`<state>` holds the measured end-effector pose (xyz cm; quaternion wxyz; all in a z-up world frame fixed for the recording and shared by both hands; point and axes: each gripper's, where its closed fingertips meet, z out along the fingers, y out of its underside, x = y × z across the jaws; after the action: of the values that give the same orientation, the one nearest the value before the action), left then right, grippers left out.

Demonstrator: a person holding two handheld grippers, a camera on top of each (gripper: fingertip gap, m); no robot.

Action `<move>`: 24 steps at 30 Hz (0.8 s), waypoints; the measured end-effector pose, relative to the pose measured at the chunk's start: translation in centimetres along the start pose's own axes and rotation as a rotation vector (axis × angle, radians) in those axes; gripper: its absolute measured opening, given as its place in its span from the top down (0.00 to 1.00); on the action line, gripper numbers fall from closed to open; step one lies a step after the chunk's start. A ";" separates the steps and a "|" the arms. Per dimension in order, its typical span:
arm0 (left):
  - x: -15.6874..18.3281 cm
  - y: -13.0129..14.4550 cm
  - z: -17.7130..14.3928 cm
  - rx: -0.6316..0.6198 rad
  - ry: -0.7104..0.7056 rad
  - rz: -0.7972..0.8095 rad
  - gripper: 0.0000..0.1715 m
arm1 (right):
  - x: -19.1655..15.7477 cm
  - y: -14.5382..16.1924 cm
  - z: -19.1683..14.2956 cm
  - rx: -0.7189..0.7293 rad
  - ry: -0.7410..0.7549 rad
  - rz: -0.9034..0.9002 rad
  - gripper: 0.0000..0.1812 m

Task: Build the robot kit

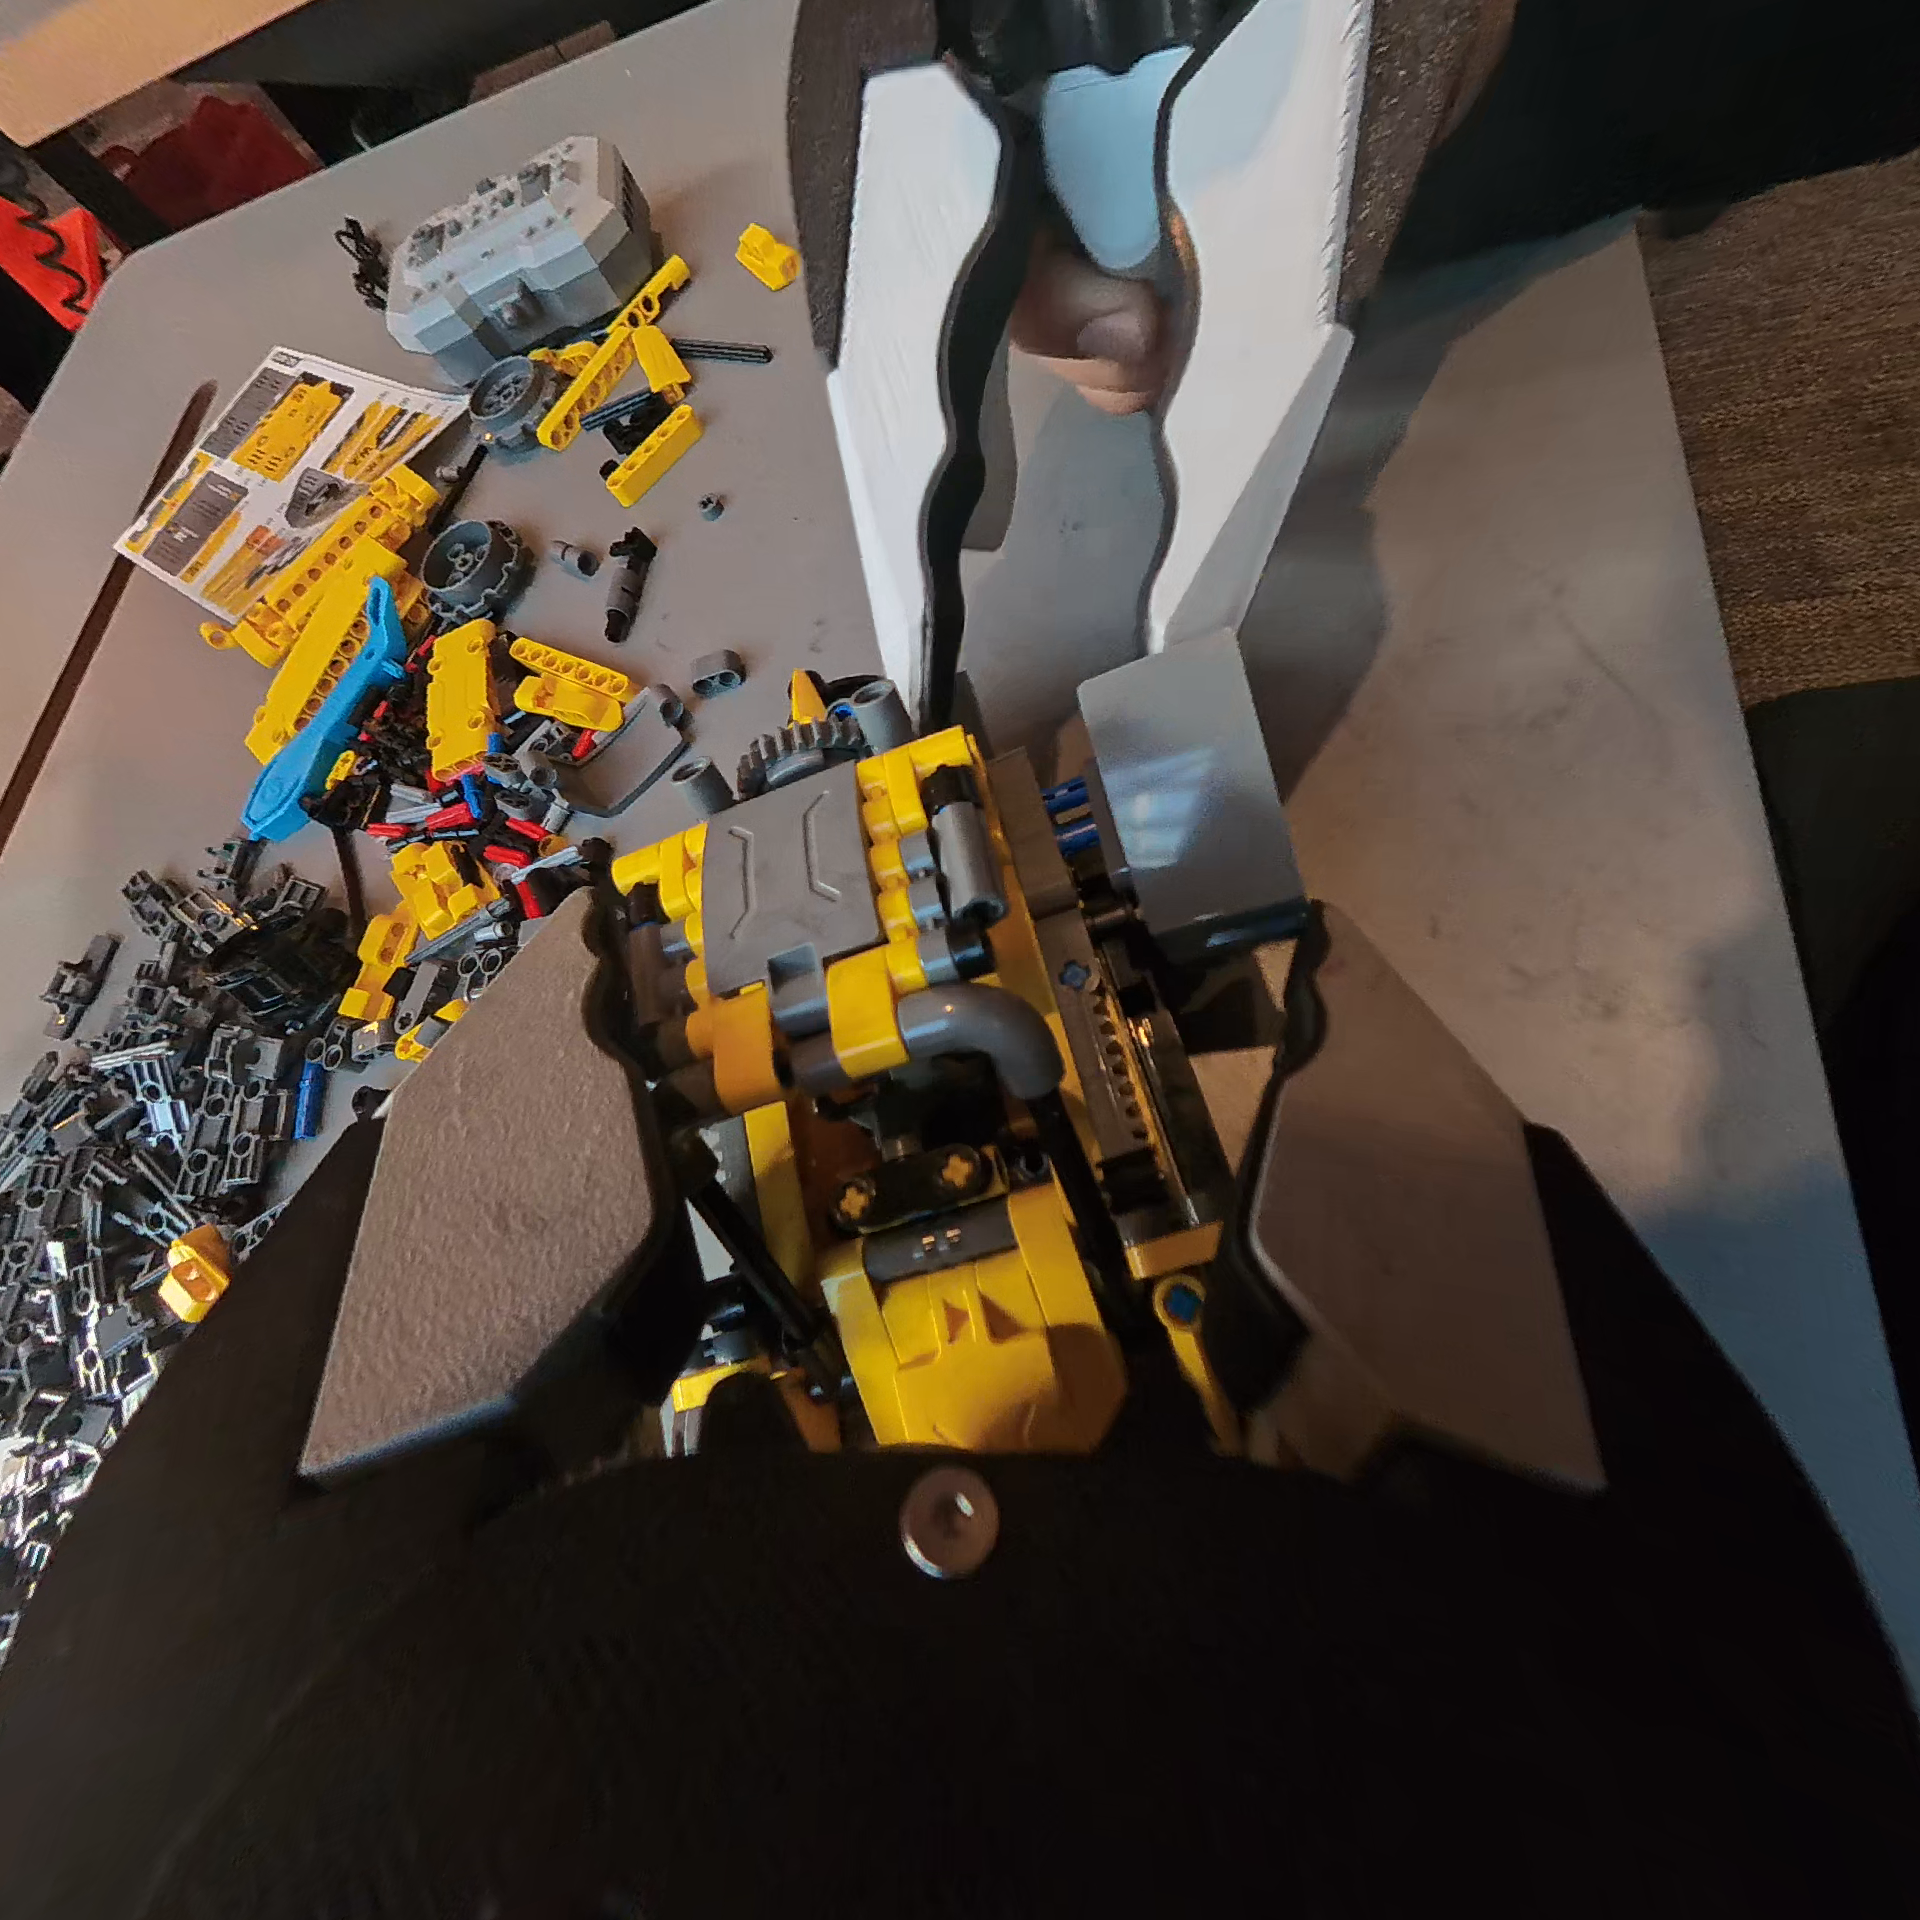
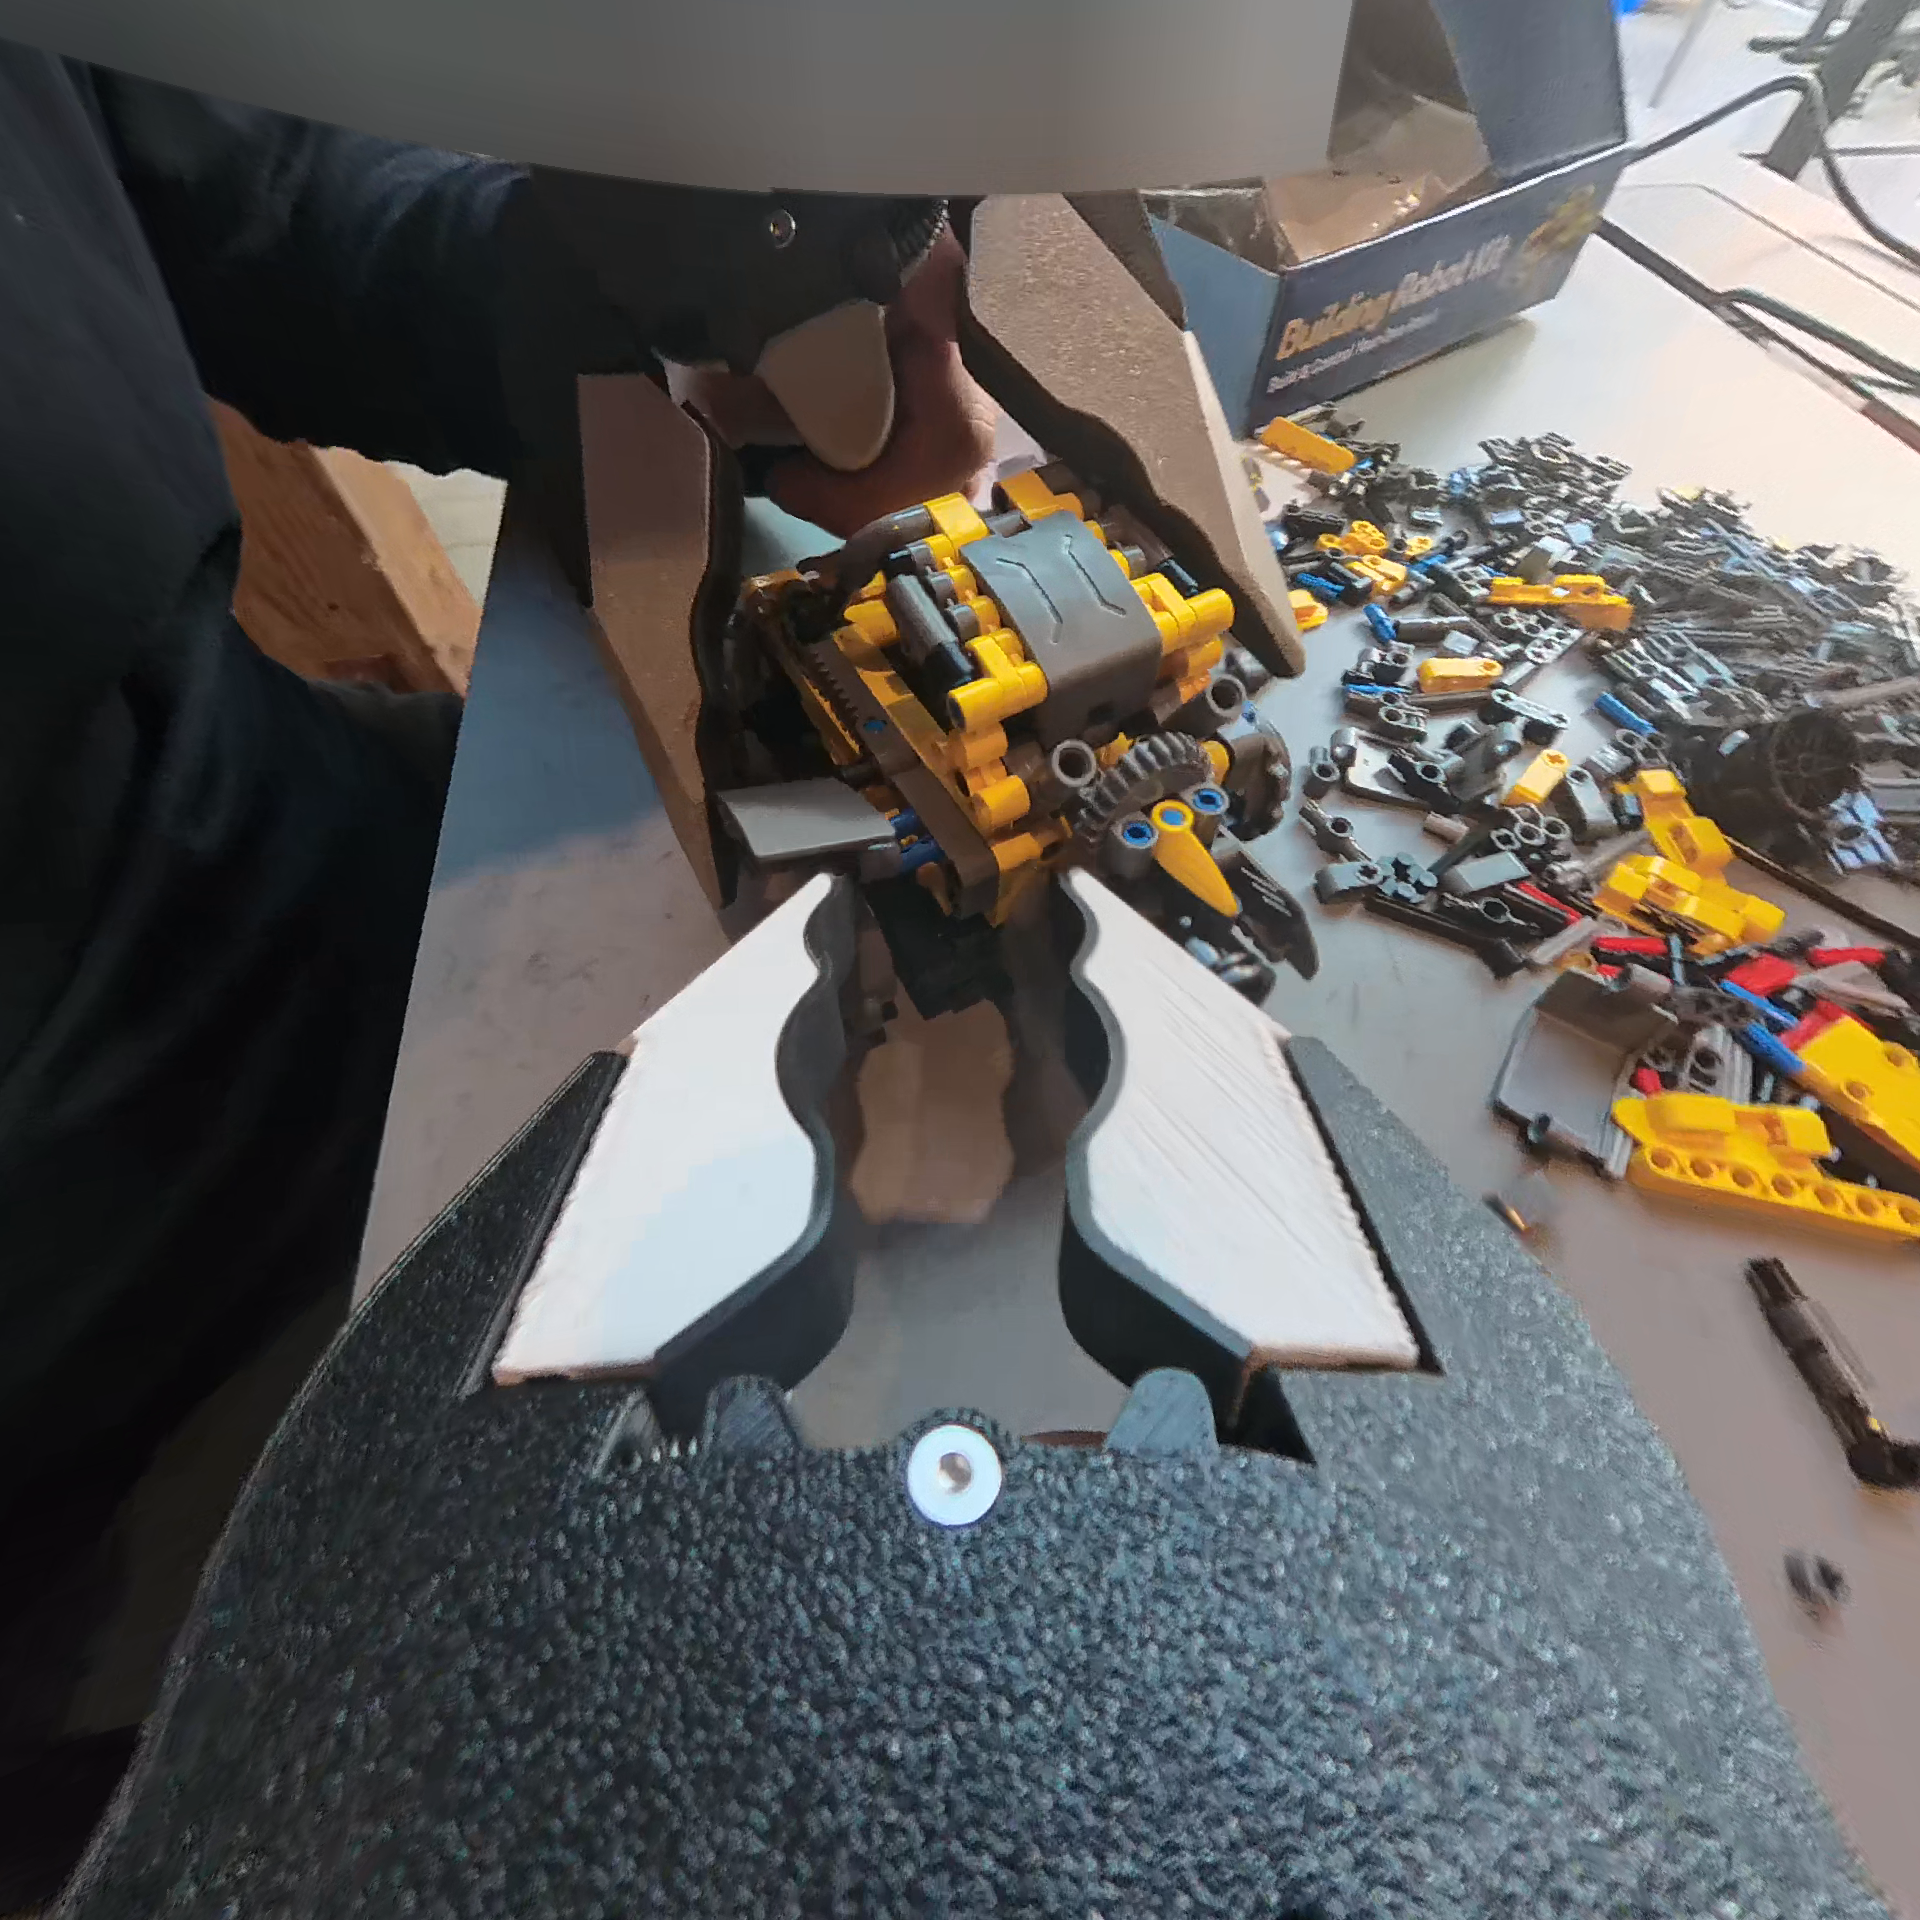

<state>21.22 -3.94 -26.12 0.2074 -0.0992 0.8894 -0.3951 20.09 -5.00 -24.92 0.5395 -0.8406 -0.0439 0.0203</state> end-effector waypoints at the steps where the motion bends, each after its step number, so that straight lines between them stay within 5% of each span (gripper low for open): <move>1: 0.0 0.0 0.0 0.002 -0.003 -0.001 0.28 | -0.1 0.2 -0.4 0.001 0.024 0.007 0.79; 6: -0.2 0.0 0.0 0.001 -0.025 -0.008 0.28 | -1.9 0.7 -1.5 0.013 -0.024 0.346 0.85; 15: -1.1 0.1 0.2 -0.035 -0.112 -0.069 0.28 | -1.5 -1.0 0.2 0.254 -0.054 0.880 0.87; 19: -1.5 0.3 0.1 -0.064 -0.165 -0.112 0.28 | -1.1 -0.8 -0.1 0.328 -0.044 0.984 0.91; 20: -1.5 0.4 0.0 -0.069 -0.170 -0.123 0.28 | -1.1 -1.0 -0.3 0.338 -0.038 0.984 0.99; 24: -0.6 -0.5 -0.5 -0.007 -0.070 -0.218 0.26 | -0.9 -0.3 -0.6 0.314 -0.005 0.995 0.98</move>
<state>21.52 -3.70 -25.28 0.1940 -0.2097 0.8669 -0.4084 19.26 -5.45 -24.40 0.5839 -0.6688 0.3632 0.2827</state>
